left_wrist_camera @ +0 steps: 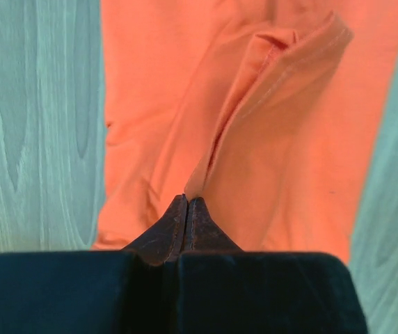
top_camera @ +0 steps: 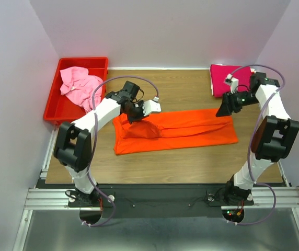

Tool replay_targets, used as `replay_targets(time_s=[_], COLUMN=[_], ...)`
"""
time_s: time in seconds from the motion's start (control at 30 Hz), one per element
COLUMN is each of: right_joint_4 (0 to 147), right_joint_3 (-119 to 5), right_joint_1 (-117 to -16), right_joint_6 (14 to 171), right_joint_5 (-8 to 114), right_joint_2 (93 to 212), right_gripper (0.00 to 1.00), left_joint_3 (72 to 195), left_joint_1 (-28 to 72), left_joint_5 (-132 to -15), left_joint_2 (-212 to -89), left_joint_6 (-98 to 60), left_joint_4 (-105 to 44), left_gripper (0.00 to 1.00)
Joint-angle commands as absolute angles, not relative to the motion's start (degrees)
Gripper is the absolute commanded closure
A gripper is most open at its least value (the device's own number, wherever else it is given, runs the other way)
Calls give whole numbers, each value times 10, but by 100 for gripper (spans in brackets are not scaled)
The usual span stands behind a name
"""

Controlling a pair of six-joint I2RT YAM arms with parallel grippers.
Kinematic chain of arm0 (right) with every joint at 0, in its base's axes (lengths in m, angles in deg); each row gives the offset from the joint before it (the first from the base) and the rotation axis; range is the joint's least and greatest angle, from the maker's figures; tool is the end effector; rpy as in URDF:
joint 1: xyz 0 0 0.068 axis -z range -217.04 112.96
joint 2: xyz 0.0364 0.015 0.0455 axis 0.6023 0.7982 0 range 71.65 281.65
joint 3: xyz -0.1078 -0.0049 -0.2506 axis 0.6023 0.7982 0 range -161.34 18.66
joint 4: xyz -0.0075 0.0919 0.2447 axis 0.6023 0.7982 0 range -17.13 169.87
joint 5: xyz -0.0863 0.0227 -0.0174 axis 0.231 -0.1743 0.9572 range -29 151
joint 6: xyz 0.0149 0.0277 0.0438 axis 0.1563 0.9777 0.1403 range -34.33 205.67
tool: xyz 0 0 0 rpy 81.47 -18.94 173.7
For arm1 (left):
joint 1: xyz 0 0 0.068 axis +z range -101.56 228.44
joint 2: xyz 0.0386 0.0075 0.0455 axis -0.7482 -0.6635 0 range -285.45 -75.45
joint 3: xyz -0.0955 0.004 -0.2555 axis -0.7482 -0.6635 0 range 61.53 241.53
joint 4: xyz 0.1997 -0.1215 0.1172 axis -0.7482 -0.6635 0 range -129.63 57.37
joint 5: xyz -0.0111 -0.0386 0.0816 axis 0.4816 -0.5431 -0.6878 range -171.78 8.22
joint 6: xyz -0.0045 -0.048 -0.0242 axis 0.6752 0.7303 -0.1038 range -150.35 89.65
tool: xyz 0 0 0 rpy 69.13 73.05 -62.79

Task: Fold and stack the t-shirts
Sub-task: Fold the tshirt

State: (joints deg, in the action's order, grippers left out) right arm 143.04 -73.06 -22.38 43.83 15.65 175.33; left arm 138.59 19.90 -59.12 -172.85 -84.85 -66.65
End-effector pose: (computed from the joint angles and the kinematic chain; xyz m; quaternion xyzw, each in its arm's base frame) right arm 0.3432 -0.0636 0.2799 -0.2421 0.8885 0.3088 0.2378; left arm 0.3157 -0.1873 0.2595 0.6637 0.6591 -0.1148 0.3344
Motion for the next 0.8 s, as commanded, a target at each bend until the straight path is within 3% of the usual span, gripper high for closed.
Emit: replay_targets(time_s=[0.0,0.17,0.3,0.5,0.77], right_joint_4=[1337,1211,1087,997,931], right_joint_3=[-676,-646,-652,-685,-707], right_joint_1=[-296,-383,-447,-496,-546], right_joint_6=[436,444,539,661,706], right_joint_5=[49,48,26,10,35], right_joint_2=[1693,1705,1757,1848,1906], right_gripper=[36,32,30,29,31], left_joint_3=[1447,1482,1477,1474,1484], left_joint_1=[220,231,234,236,247], left_joint_5=[-562,-550,-542,-537,-530], left_joint_2=[-1761,-1796,-1790,-1790,-1804], left_joint_6=[-874,-884,-889,-899,-903], left_joint_4=[-704,-702,-686,-677,-676], left_gripper=[100,100,100,100,100])
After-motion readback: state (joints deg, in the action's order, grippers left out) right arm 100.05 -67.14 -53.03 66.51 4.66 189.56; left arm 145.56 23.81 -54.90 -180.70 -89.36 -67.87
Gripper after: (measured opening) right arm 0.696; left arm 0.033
